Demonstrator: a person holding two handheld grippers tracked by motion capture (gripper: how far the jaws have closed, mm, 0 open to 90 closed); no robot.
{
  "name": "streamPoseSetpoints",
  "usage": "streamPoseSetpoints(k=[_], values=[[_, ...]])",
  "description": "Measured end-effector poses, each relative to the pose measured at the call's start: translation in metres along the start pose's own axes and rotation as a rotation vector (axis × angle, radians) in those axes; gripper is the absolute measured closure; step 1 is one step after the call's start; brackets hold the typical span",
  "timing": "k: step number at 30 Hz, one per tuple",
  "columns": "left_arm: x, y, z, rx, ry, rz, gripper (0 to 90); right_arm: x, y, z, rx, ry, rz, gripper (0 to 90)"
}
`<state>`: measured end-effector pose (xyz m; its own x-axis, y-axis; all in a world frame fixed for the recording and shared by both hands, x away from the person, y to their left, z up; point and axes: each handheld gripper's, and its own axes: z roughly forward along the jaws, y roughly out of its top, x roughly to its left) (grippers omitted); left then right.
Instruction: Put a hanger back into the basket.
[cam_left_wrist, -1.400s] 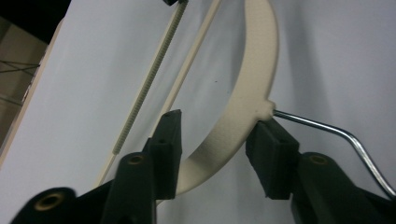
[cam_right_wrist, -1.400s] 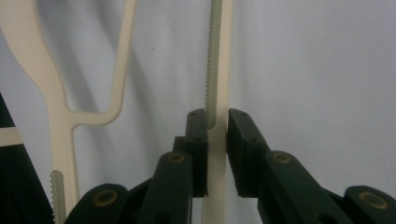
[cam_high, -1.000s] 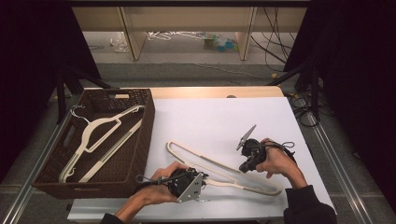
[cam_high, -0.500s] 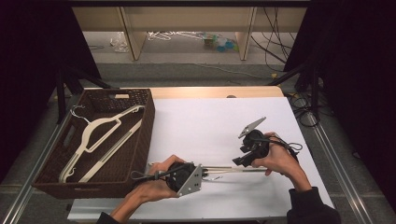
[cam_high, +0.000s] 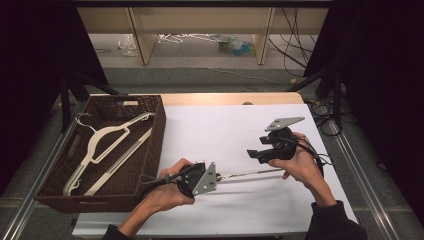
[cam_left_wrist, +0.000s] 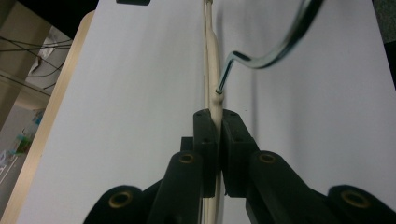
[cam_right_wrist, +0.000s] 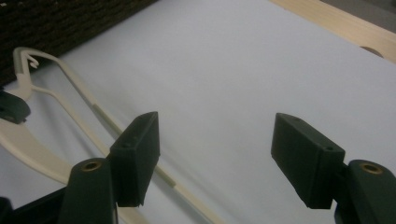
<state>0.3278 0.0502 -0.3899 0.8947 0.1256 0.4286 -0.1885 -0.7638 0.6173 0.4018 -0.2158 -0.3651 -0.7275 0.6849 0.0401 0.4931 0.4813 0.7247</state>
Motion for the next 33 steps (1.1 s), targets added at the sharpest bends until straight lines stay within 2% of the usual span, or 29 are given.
streamPoseSetpoints(k=[1,2,3,4,5,7,8,9,10,11,12,14,15,16,19,20,21,22,24,27,31,32,33], values=[[0.002,0.001,-0.001,0.005,0.000,-0.006,85.6,0.001,0.000,0.000,-0.017,-0.017,-0.009,32.9],[0.004,0.001,-0.001,0.009,-0.002,-0.021,85.6,0.002,0.000,-0.001,-0.016,-0.021,0.003,32.3],[0.005,0.001,-0.002,0.002,0.000,-0.059,85.6,0.003,0.001,-0.001,-0.025,-0.016,-0.004,31.7],[0.008,0.001,-0.002,0.004,0.002,-0.060,85.6,0.002,0.003,-0.005,-0.034,-0.011,-0.026,31.7],[0.006,0.001,-0.003,0.025,0.005,-0.103,85.6,0.002,0.003,-0.005,-0.034,-0.011,-0.026,31.7],[0.009,0.001,-0.002,0.028,0.016,-0.127,85.7,0.004,0.004,-0.009,-0.033,-0.027,0.009,31.3],[0.010,0.001,-0.003,0.035,0.015,-0.136,85.6,0.004,0.004,-0.013,-0.049,-0.030,0.019,31.3],[0.011,0.001,-0.003,0.036,0.012,-0.158,85.6,0.003,0.004,-0.014,-0.057,-0.030,0.016,31.2],[0.010,0.002,-0.003,0.032,-0.002,-0.207,85.6,0.004,0.004,-0.016,-0.060,-0.033,0.031,30.6],[0.014,0.002,-0.003,0.023,-0.007,-0.200,85.7,0.004,0.003,-0.018,-0.064,-0.029,0.036,30.2],[0.018,0.003,-0.004,0.021,0.006,-0.205,85.7,0.002,0.002,-0.019,-0.083,-0.037,0.021,30.2],[0.025,0.002,-0.005,0.007,-0.016,-0.219,85.6,0.002,0.000,-0.024,-0.090,-0.042,0.020,29.9],[0.028,0.000,-0.007,0.016,0.024,-0.262,85.7,0.002,-0.002,-0.027,-0.108,-0.052,0.023,29.9],[0.031,-0.001,-0.007,0.010,0.024,-0.279,85.7,0.003,-0.004,-0.031,-0.126,-0.065,0.024,29.8],[0.042,-0.004,-0.011,-0.012,0.022,-0.348,85.7,0.004,-0.009,-0.041,-0.139,-0.063,0.030,29.8],[0.045,-0.005,-0.012,-0.015,0.024,-0.356,85.7,0.005,-0.011,-0.044,-0.145,-0.062,0.020,29.7],[0.051,-0.006,-0.017,-0.025,0.029,-0.396,85.7,0.006,-0.016,-0.047,-0.148,-0.053,0.023,29.5],[0.051,-0.006,-0.017,-0.025,0.029,-0.396,85.7,0.006,-0.016,-0.047,-0.148,-0.053,0.023,29.5],[0.057,-0.008,-0.021,-0.043,0.029,-0.436,85.7,0.008,-0.022,-0.050,-0.140,-0.057,0.011,28.3],[0.065,-0.010,-0.028,-0.075,0.019,-0.505,85.7,0.012,-0.032,-0.049,-0.123,-0.049,0.019,28.3],[0.073,-0.011,-0.039,-0.115,0.022,-0.561,85.7,0.015,-0.044,-0.047,-0.127,-0.037,0.016,28.2],[0.073,-0.011,-0.041,-0.138,0.021,-0.587,85.7,0.017,-0.047,-0.046,-0.130,-0.036,0.012,28.2],[0.075,-0.010,-0.044,-0.152,0.014,-0.597,85.7,0.018,-0.050,-0.045,-0.131,-0.030,0.005,28.2]])
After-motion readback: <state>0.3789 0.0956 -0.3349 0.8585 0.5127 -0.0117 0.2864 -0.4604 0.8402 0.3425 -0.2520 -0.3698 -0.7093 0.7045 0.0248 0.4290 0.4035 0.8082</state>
